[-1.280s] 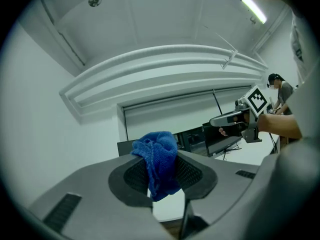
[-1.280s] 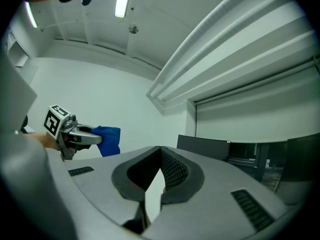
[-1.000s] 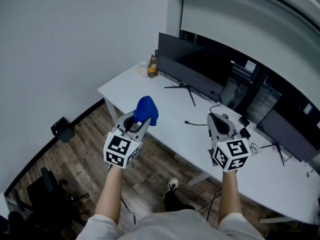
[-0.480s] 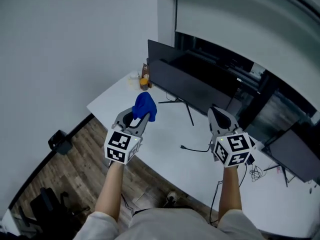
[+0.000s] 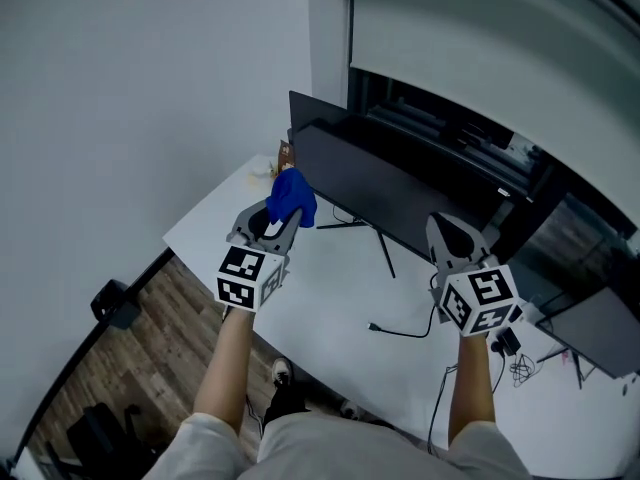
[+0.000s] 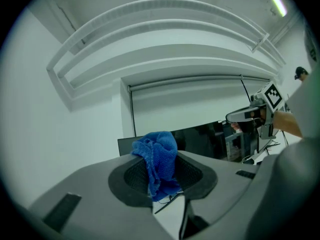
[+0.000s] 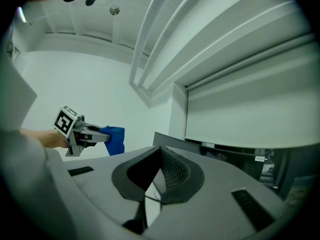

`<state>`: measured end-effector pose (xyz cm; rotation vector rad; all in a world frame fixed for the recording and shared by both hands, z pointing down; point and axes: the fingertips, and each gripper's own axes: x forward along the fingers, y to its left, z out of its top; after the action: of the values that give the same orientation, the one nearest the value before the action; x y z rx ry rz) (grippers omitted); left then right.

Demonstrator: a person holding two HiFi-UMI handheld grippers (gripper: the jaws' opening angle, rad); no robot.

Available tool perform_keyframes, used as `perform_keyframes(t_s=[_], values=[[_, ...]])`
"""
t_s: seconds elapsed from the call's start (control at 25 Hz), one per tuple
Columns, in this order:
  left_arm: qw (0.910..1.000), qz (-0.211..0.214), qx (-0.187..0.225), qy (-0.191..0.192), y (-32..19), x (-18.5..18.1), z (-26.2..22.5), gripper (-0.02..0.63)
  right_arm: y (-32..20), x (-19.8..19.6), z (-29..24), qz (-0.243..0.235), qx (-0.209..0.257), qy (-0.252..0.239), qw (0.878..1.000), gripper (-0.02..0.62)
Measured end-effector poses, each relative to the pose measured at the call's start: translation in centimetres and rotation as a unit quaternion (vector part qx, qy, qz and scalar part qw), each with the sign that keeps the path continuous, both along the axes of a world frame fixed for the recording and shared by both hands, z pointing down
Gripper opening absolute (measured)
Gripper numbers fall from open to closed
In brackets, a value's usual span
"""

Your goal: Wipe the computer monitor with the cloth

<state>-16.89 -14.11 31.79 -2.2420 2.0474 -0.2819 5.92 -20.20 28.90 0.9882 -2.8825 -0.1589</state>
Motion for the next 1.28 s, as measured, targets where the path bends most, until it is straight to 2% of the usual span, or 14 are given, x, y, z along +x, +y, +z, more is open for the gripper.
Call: perform_keyframes(t_s=[0.28,0.52,0.72,0.96,1.12,1.28], values=[[0.9996,0.027,0.005,0.001,-9.0,-9.8,-1.0,0.13,-4.8,-5.9,-0.4,0.052,0.002,-0.023,0.998,0.015],[0.9983,0.048,0.007,-0.032,-16.3,-17.0,-2.6,0.133,-7.5,-10.7,-0.1,0.077,-0.019,-0.039,0.996,0.014],[0.9963,0.061,0.022,-0.056,-21.7,-21.5,-4.6,0.133,-9.4,-14.5,0.0,0.102,-0.013,-0.031,0.994,0.014],[0.9942,0.077,0.049,-0.057,-27.9,-23.6,-7.3,0.133,-10.4,-16.0,-0.4,0.132,-0.001,-0.03,0.991,0.015],[0.9921,0.108,0.026,-0.059,-31.2,-23.0,-6.4,0.133,-11.0,-16.4,0.0,0.141,-0.001,-0.03,0.99,0.015],[0.9886,0.137,0.005,-0.062,-32.5,-20.8,-5.5,0.133,-11.0,-15.7,0.1,0.153,-0.012,-0.04,0.987,0.015]])
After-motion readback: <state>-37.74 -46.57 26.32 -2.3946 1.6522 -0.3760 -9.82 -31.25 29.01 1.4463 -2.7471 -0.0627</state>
